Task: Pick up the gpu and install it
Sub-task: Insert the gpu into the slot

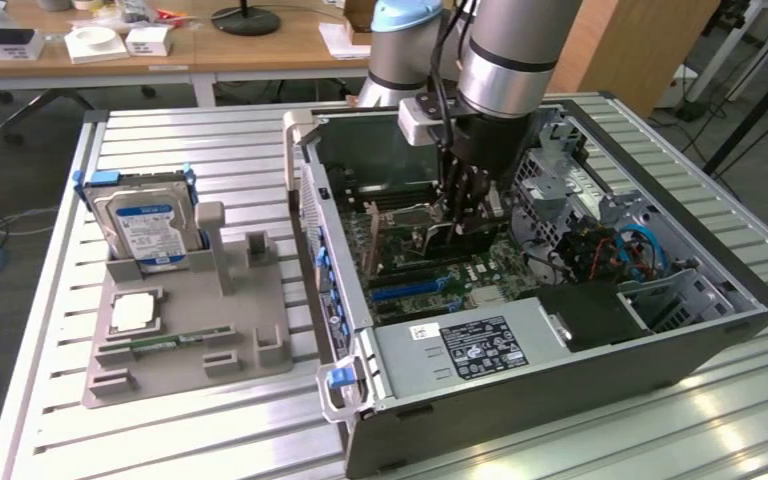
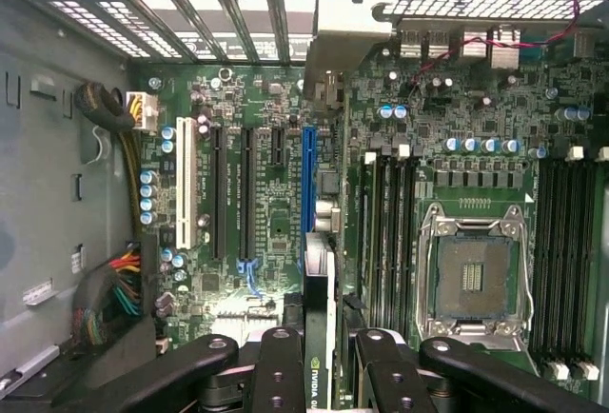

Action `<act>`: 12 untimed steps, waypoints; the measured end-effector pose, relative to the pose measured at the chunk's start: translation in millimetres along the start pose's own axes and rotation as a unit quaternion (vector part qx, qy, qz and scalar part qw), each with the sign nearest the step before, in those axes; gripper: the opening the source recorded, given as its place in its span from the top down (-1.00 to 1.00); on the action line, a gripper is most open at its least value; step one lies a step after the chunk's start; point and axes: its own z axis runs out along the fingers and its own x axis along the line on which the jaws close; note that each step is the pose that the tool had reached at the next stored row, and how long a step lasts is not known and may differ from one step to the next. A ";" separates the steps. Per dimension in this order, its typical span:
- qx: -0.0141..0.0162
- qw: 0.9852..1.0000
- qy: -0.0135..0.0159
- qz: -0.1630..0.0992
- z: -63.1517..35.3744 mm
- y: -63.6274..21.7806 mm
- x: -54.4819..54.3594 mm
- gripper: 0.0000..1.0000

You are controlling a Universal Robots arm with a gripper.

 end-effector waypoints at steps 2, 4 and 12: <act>0.000 1.000 0.000 0.000 0.0 0.1 1.3 0.48; 0.000 1.000 0.000 0.000 0.1 0.2 1.8 0.48; 0.000 1.000 0.000 0.000 3.2 0.8 1.9 0.48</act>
